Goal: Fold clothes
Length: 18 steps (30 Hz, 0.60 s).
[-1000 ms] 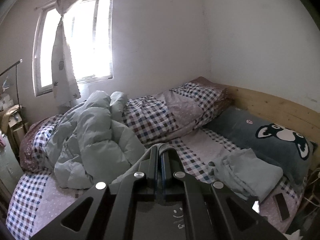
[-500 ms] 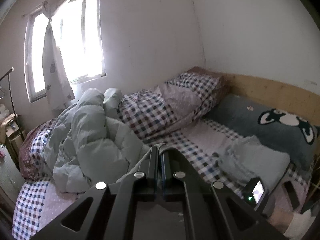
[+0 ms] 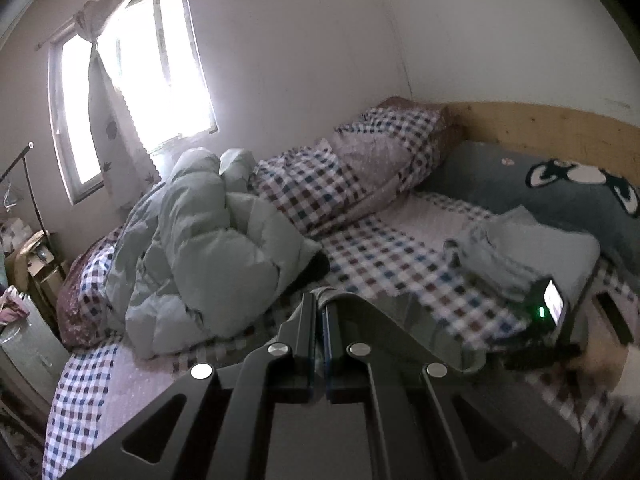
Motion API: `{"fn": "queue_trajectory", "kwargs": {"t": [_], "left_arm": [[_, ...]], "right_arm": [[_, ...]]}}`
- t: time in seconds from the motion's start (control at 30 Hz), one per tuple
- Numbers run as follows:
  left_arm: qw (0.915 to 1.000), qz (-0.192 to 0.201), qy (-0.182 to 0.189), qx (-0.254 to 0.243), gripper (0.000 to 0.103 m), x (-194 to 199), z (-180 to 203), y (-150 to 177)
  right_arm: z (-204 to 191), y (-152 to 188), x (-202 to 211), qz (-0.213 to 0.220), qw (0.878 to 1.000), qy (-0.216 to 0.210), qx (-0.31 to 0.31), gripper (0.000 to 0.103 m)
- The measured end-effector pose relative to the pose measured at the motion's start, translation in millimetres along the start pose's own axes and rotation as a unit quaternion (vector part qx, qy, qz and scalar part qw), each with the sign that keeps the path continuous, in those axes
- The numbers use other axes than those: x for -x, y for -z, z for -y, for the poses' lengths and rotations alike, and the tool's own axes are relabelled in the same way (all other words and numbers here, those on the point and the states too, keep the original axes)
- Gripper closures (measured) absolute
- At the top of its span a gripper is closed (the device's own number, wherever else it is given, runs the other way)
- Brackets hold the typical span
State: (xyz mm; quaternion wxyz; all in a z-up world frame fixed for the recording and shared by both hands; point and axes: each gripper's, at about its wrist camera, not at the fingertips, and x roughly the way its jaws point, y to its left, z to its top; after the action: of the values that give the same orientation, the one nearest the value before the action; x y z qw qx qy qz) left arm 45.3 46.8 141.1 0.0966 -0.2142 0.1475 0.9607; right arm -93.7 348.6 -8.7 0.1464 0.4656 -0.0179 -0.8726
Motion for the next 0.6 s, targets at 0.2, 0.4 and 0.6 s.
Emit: {"fn": "queue_trajectory", "kwargs": {"t": [0.2, 0.4, 0.6], "left_arm": [[0.9998, -0.021, -0.003, 0.001, 0.101, 24.1, 5.8, 49.5], [0.9966, -0.074, 0.000, 0.035, 0.101, 23.0, 12.9, 105.6], [0.9887, -0.123, 0.018, 0.083, 0.099, 22.4, 14.9, 157.0]], "right_arm": [[4.1, 3.8, 2.0, -0.002, 1.000, -0.012, -0.003, 0.065], [-3.5, 8.3, 5.3, -0.017, 0.999, 0.008, 0.040, 0.064], [-10.0, 12.6, 18.3, -0.025, 0.997, 0.027, 0.074, 0.060]]}}
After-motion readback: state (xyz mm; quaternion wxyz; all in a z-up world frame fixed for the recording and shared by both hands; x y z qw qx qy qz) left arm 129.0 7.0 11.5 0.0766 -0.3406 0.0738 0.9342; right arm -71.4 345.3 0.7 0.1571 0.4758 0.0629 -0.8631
